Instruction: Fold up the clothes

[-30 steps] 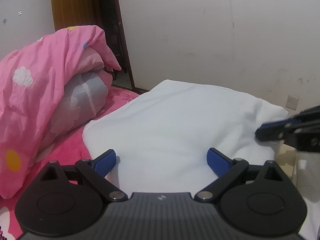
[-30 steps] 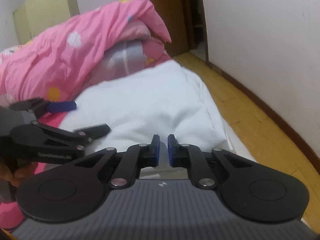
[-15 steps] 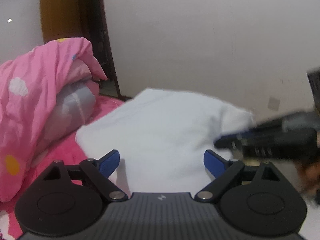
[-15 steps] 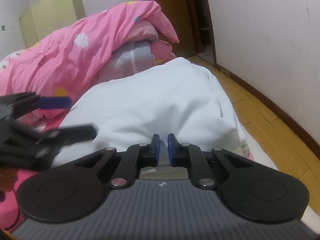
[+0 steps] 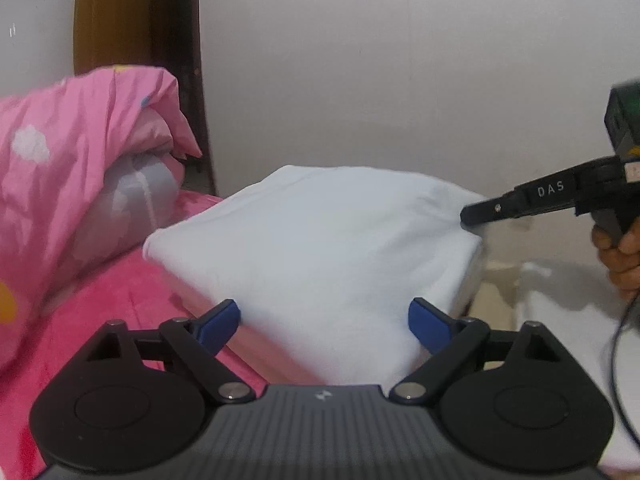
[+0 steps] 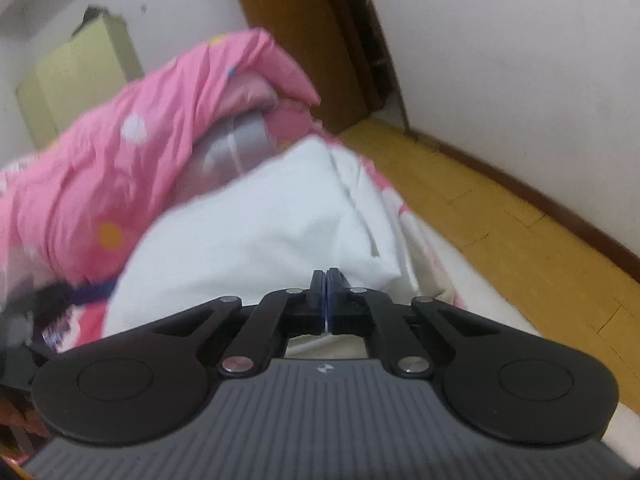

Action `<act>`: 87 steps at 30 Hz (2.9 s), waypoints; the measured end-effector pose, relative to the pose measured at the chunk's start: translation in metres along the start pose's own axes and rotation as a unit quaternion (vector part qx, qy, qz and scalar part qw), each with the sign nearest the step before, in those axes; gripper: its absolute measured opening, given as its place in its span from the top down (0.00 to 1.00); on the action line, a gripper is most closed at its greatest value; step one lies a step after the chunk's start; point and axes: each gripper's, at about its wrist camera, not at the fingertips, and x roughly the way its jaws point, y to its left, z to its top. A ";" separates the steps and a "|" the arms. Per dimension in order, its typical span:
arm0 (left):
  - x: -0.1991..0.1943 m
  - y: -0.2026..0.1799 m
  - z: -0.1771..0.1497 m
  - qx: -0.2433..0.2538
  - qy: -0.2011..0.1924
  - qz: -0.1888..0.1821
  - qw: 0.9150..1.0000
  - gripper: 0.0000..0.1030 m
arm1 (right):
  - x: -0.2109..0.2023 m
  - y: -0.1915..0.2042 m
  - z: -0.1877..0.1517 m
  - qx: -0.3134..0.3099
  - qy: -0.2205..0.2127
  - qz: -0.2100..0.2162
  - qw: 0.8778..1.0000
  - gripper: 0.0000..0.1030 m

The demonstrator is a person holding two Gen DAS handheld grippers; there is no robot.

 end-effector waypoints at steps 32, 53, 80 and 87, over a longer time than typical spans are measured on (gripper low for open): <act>0.145 0.170 0.036 -0.266 0.063 0.004 0.962 0.16 | 0.150 0.055 0.103 -0.173 0.081 -0.019 0.981 0.96; 0.012 0.179 0.045 -0.298 0.002 0.012 0.955 0.10 | 0.029 0.054 0.127 0.030 -0.006 -0.038 0.999 0.66; -0.387 -0.029 -0.134 -0.190 0.021 0.066 0.979 0.00 | -0.344 0.277 -0.199 -0.080 -0.062 -0.067 0.993 0.01; -0.389 -0.036 -0.149 -0.206 0.055 0.083 0.974 0.00 | -0.344 0.293 -0.214 -0.083 -0.013 -0.182 0.980 0.01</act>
